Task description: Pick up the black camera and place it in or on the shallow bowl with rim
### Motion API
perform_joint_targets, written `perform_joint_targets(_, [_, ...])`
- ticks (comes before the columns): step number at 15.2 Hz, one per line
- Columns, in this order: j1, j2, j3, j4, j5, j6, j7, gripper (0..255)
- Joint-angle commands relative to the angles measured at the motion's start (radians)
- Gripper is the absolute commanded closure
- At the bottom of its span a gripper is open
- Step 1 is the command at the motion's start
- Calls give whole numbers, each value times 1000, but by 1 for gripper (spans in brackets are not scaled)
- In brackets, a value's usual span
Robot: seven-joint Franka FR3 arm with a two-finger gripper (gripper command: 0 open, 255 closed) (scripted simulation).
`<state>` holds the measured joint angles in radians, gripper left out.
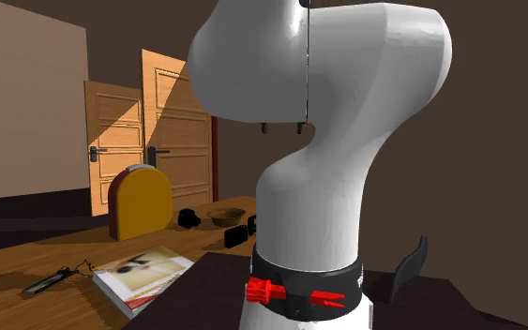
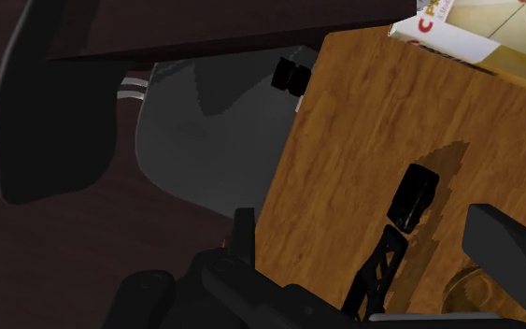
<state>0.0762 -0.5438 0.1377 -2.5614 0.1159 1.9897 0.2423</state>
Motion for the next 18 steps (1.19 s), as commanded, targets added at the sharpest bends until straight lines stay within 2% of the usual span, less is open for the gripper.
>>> perform_joint_targets(1, [7, 52, 23, -12, 8, 69, 23, 0])
perform_joint_targets(6, [23, 215, 88, -15, 18, 240, 98, 0])
perform_joint_targets(10, [29, 367, 136, 10, -3, 370, 170, 0])
perform_joint_targets(14, [36, 532, 171, 59, -60, 484, 262, 0])
perform_joint_targets(18, [61, 702, 177, 132, -153, 575, 371, 0])
